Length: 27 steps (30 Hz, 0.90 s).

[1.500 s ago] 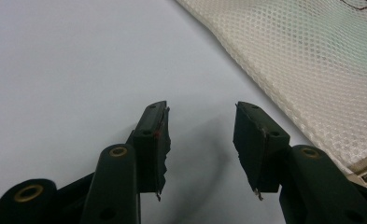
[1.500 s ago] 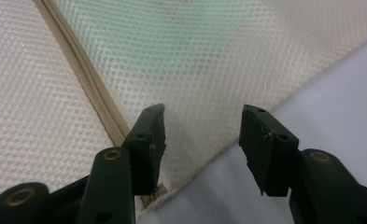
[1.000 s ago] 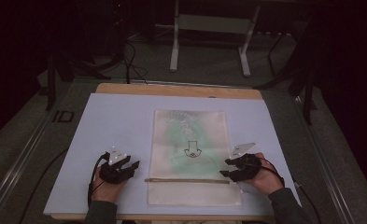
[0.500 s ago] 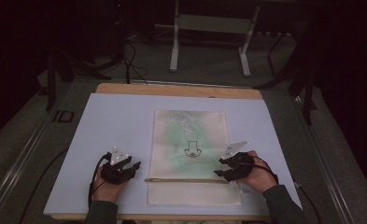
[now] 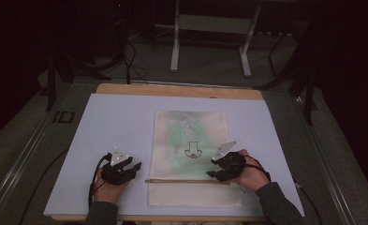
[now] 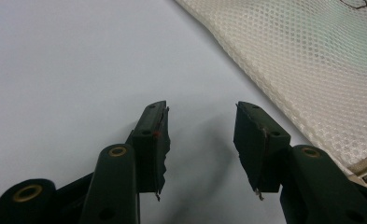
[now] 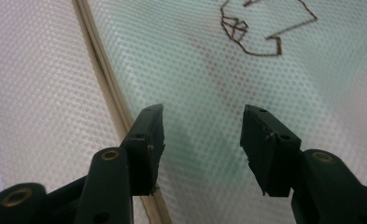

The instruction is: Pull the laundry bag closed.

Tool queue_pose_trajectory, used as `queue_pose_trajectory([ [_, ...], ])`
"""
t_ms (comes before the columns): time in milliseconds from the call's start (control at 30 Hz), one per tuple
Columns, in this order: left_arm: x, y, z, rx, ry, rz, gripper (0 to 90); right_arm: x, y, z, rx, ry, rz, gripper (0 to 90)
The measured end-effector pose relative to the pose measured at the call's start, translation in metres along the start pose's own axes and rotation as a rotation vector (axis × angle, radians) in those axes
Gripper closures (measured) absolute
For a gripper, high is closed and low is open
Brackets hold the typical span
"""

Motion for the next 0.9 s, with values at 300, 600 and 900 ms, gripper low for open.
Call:
queue_pose_trajectory([
  [300, 0.0, 0.0, 0.0, 0.003, -0.002, 0.002, 54.0, -0.012, -0.007, 0.008, -0.02, 0.028, -0.002, 52.1],
  [600, 0.0, 0.0, 0.0, 0.005, 0.002, 0.003, 54.0, -0.027, -0.015, 0.018, -0.035, 0.069, -0.001, 57.2],
  [900, 0.0, 0.0, 0.001, 0.01, 0.013, 0.001, 53.9, -0.039, -0.02, 0.025, -0.056, 0.091, -0.006, 57.8],
])
Point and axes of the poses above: each handheld gripper's, and its own axes: y roughly backward along the jaws, x roughly out of its underside, z roughly to its left, the point moved 6 cm from there along -y, roughly forward along the jaws, and after that the axes turned 3 degrees about -y, right-handed, at the moved point
